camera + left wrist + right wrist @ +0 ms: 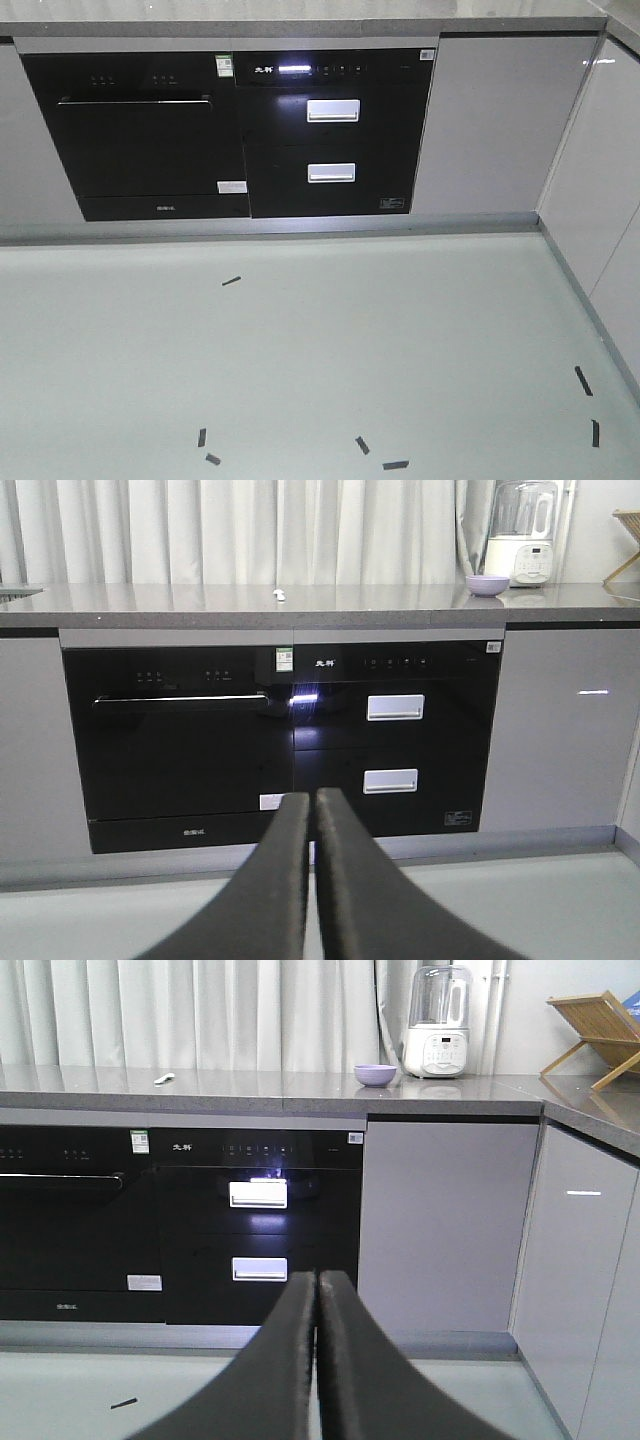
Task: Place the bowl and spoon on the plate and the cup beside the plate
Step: 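Drive the base toward the counter holding the spoon and bowl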
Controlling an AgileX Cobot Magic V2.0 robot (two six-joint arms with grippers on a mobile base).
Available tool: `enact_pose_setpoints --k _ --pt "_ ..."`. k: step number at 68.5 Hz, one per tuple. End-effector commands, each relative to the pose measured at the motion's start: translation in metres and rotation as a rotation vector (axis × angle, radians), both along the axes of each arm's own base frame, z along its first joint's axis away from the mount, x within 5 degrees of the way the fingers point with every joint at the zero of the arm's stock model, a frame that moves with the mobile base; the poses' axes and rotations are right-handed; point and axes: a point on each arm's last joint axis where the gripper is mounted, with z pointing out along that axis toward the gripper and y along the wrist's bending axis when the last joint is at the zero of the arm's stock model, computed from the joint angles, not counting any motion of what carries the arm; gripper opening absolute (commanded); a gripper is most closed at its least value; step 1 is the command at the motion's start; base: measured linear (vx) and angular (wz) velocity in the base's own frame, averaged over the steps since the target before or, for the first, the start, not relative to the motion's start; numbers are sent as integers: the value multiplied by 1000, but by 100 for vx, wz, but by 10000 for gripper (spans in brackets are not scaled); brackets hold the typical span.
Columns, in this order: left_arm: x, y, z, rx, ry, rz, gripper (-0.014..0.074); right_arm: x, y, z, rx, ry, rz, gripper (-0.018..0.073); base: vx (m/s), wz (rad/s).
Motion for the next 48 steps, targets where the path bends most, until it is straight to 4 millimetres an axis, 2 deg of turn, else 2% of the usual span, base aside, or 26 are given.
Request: enact_pose_setpoints --k 1,48 --pt "-2 0 16 -22 -105 -1 -6 -1 0 7 -3 -87 -4 -3 23 -1" --pt "-2 0 16 -22 -105 -1 -6 -1 0 7 -3 -87 -4 -3 29 1"
